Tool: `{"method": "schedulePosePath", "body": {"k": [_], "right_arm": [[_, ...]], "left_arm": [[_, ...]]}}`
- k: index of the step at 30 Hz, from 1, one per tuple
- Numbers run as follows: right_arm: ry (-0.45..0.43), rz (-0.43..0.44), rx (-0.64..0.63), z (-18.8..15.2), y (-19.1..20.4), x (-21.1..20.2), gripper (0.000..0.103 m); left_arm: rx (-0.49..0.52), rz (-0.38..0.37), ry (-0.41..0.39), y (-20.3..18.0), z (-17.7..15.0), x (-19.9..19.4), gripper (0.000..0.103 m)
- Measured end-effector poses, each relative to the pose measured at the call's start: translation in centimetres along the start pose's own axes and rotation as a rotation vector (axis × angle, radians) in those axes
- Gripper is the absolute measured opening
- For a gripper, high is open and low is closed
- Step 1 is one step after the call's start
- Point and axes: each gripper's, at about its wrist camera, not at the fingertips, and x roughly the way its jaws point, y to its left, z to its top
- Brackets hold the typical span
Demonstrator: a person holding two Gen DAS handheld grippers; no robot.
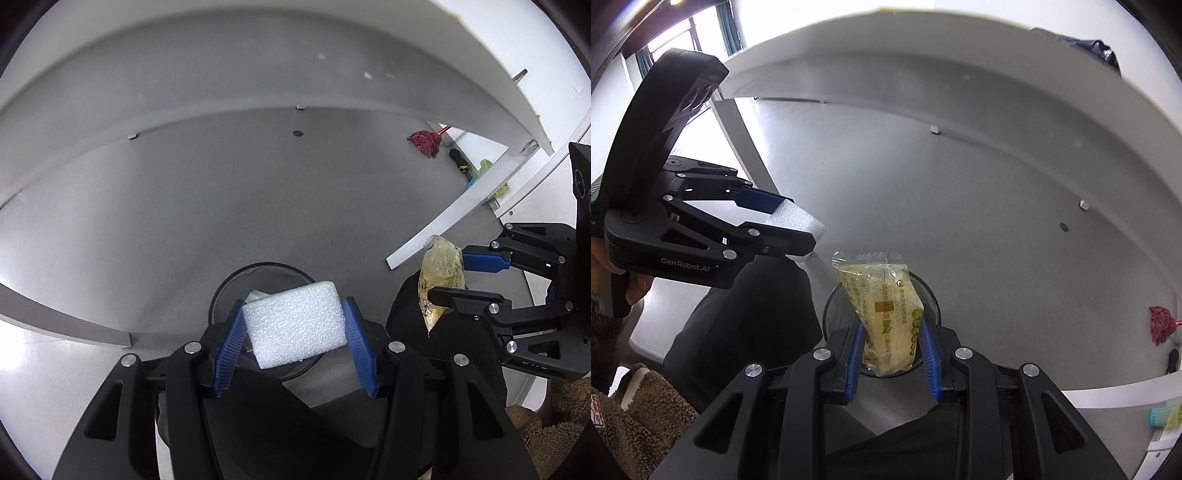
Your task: Collect trash
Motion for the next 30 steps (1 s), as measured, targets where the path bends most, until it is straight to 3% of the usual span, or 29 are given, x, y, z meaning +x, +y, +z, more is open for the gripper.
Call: {"method": "schedulePosePath", "body": {"k": [30], "right_arm": [[0.2,0.118,-0.018,0.4,-3.0,11.6,0.032]], "left_arm": [[-0.109,-0.017,0.205,4.0,-1.1,9.1,0.052]]}}
